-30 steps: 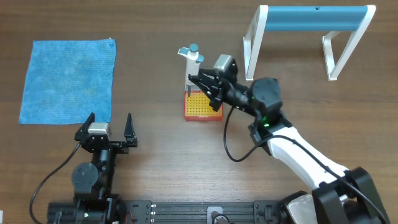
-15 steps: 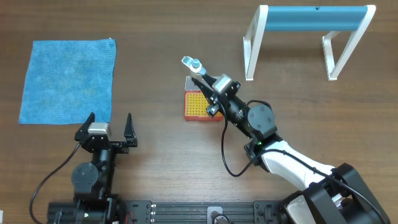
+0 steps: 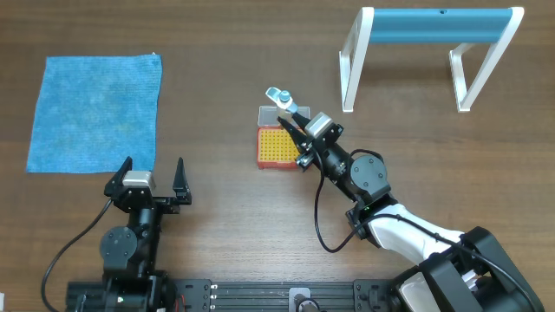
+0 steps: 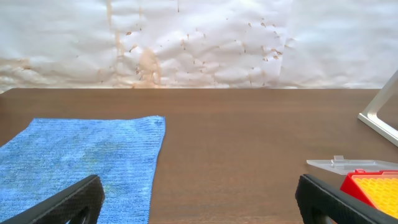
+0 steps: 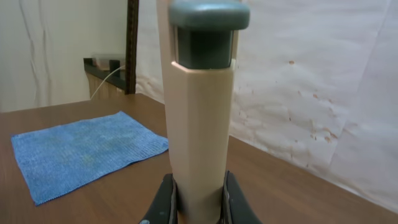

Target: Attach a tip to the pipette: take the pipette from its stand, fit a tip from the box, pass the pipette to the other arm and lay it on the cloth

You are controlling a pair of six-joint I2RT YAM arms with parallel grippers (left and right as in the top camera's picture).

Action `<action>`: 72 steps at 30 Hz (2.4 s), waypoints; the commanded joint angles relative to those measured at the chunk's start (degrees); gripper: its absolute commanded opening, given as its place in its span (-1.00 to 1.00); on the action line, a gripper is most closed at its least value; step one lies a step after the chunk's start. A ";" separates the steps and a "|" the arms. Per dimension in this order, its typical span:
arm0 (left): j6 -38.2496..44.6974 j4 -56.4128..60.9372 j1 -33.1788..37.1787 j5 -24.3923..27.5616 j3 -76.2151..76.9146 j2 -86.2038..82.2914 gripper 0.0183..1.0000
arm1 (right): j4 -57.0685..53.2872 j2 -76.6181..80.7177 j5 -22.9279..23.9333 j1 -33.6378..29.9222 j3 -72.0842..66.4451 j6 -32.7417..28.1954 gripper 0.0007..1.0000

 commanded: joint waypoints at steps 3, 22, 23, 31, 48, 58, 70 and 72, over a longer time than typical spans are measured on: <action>-0.52 -0.48 0.04 0.39 -0.04 -0.35 0.99 | -6.32 -0.07 0.85 -0.50 -0.57 2.58 -0.85; -0.52 -0.48 0.04 0.39 -0.04 -0.35 0.99 | -5.57 -0.07 -2.58 -0.68 -0.57 2.56 -0.85; -0.52 -0.48 0.04 0.39 -0.04 -0.35 0.99 | -5.38 -0.07 -2.60 -0.68 -0.57 2.56 -0.85; -0.52 -0.48 0.04 0.39 -0.04 -0.35 0.99 | -1.88 2.01 -2.58 -0.68 -0.57 2.56 -0.85; -0.52 -0.48 0.04 0.39 -0.04 -0.35 0.99 | -2.62 3.15 -2.56 -0.66 -0.57 2.54 -0.85; -0.52 -0.48 0.04 0.39 -0.04 -0.35 0.99 | -2.60 4.35 -2.54 -0.66 -0.57 2.54 -0.85; -0.52 -0.48 0.04 0.39 -0.04 -0.35 0.99 | -2.56 6.03 -2.54 -0.66 -0.57 2.29 -0.85; -0.52 -0.48 0.04 0.39 -0.04 -0.35 0.99 | -2.56 6.38 -2.51 -0.66 -0.57 2.29 -0.85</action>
